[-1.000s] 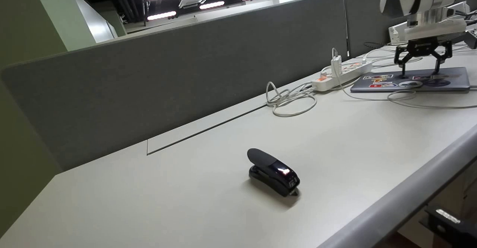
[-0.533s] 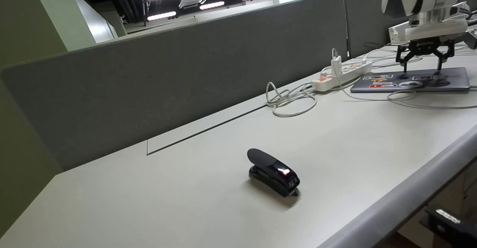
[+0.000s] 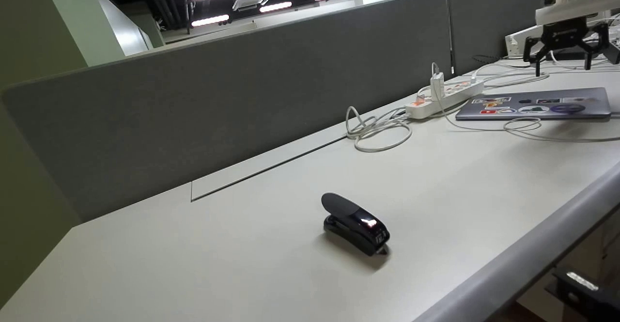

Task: Close the laptop

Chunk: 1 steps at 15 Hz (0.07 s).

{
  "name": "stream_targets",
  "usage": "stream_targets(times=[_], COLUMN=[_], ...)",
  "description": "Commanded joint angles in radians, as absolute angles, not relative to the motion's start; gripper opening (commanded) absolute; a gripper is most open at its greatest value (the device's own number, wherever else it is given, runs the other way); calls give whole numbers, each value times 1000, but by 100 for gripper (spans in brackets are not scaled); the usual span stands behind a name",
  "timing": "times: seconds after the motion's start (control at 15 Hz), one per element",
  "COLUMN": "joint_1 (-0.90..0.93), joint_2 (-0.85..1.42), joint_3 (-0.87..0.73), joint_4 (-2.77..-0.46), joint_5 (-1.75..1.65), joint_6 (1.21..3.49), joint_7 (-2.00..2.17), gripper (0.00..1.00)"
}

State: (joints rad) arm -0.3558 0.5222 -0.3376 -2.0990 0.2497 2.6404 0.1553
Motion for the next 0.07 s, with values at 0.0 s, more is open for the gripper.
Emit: stream_targets(times=[0.0], joint_1=[-367], joint_2=[503], joint_3=[-327], joint_4=[-2104], joint_5=[232], joint_6=[2631], joint_7=[164], gripper=[100])
